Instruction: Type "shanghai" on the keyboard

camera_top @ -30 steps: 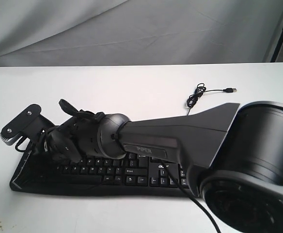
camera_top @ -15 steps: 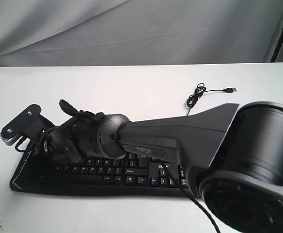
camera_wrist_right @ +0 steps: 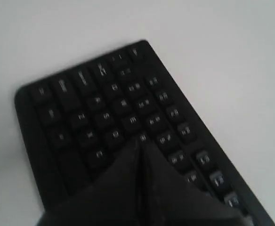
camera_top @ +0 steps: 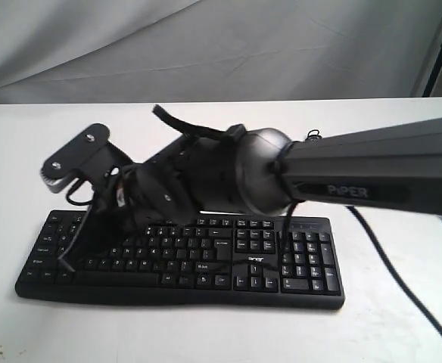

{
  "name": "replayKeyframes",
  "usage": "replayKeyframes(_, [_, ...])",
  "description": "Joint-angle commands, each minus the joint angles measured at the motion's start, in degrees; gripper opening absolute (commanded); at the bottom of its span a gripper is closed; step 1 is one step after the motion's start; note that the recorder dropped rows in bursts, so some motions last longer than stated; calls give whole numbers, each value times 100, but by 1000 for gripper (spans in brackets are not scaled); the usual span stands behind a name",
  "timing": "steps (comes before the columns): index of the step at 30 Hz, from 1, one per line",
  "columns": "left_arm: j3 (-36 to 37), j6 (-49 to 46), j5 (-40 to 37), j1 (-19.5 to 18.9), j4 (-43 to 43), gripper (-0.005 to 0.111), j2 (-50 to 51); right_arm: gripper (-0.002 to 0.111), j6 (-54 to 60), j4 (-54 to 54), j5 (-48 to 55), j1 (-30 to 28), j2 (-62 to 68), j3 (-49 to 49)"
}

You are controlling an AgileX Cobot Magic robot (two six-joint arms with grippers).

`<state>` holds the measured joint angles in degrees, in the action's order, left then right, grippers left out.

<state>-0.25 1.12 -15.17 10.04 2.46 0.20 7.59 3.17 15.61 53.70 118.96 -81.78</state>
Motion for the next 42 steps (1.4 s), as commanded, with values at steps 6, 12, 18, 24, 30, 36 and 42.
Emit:
replayKeyframes(6, [25,16,33,32,27,0,-20,0,-31,271,-510,-114,-173,801])
replayKeyframes(12, [25,16,33,32,27,0,-20,0,-31,284,-538,-6,-42,801])
replayKeyframes(18, [25,16,33,32,27,0,-20,0,-7,393,-659,52,206,801])
replayKeyframes(24, [25,16,33,32,27,0,-20,0,6,405,-694,52,229,801])
replayKeyframes(30, [25,16,33,32,27,0,-20,0,6,345,-698,19,229,801])
replayKeyframes(36, [25,16,33,32,27,0,-20,0,6,320,-603,-30,229,801])
replayKeyframes(42, [25,16,33,32,27,0,-20,0,6,281,-591,-53,229,801])
